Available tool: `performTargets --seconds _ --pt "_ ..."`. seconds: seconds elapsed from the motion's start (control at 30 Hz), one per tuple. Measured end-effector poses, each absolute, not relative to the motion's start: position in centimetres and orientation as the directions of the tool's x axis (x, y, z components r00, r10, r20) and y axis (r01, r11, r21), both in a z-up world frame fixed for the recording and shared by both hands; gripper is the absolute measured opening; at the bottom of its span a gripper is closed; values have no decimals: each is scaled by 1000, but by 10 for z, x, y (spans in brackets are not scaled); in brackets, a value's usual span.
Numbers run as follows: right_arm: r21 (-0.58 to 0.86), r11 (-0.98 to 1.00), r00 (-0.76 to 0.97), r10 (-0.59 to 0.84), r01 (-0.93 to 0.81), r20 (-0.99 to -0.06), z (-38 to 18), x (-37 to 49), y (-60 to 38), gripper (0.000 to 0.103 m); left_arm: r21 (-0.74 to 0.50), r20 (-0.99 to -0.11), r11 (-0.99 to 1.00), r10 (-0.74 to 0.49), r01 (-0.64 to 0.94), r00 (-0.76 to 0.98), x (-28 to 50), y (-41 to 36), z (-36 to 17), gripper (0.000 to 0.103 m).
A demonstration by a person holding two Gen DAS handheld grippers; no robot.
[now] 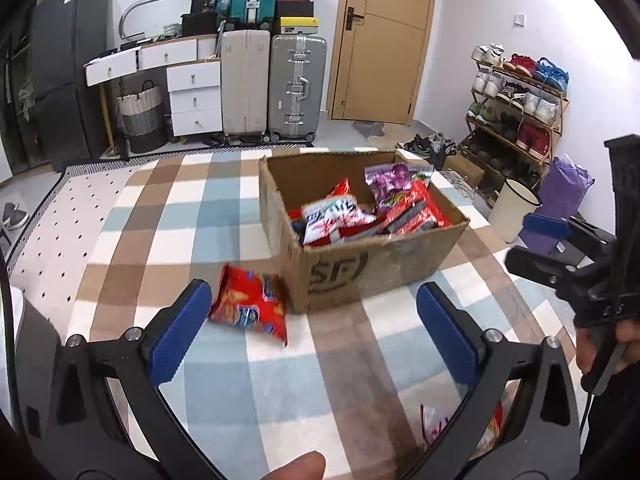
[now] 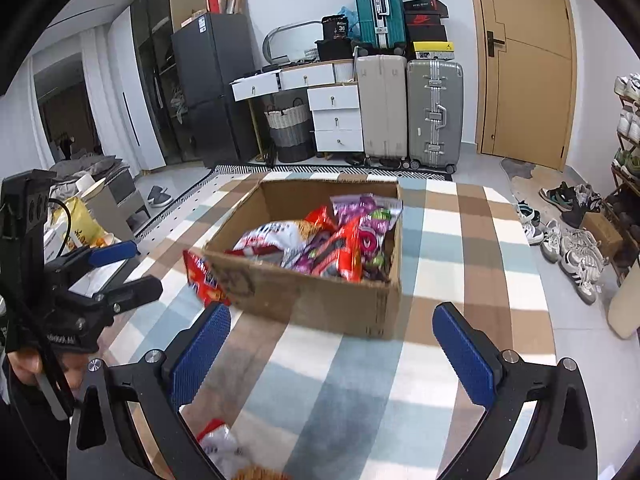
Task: Organize snacks
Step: 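Withdraw both tools and move them toward the last bags on the table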
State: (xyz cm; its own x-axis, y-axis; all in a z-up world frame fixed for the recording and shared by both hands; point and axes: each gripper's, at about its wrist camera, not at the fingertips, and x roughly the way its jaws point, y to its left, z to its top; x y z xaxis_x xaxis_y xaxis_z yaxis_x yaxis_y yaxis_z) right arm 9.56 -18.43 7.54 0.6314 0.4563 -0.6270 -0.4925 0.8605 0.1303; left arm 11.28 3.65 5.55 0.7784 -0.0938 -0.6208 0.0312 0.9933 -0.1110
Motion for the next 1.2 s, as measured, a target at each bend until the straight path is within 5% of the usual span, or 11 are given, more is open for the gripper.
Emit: performTargets --seconds 1.2 --pt "272 728 277 537 -630 -797 -45 21 -162 102 -138 -758 990 -79 -41 647 95 50 -21 102"
